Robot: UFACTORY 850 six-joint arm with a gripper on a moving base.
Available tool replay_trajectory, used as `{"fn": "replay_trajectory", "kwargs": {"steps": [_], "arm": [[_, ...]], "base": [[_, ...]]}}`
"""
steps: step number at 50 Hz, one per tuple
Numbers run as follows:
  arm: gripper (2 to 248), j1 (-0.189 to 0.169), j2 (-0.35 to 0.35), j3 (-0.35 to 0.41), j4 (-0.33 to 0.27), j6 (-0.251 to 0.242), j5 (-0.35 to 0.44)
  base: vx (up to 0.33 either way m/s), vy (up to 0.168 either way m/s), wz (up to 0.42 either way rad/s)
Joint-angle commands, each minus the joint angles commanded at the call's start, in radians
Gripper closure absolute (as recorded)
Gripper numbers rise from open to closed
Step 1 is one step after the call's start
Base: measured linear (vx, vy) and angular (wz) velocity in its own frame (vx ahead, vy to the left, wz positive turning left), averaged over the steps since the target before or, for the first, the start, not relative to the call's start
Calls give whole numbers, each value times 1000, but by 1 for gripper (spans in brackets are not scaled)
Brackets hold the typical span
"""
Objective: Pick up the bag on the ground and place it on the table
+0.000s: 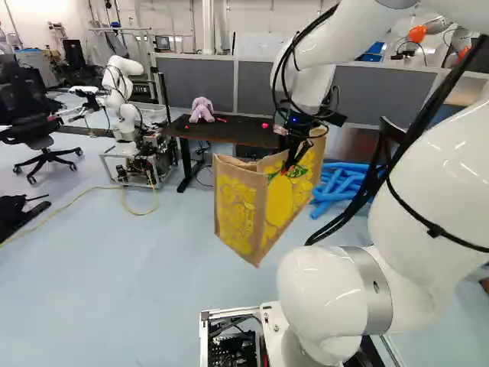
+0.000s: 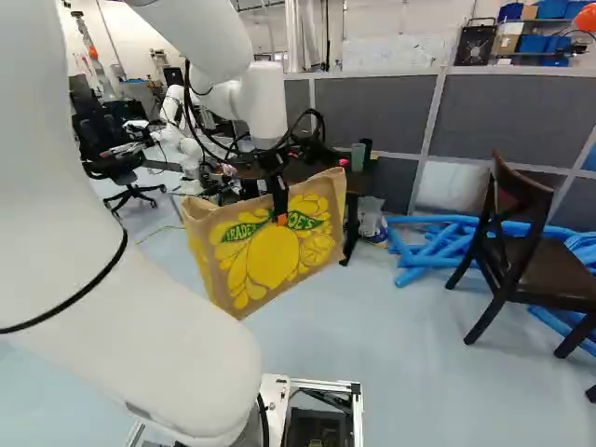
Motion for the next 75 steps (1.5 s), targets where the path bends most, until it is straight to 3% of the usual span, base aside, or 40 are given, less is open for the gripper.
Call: {"fn": "replay_trajectory", "kwargs": {"steps": [35,75], "arm": [[224,0,0,0,0,0,0],[224,0,0,0,0,0,0]], "base": [[213,5,4],[107,35,-16]]}}
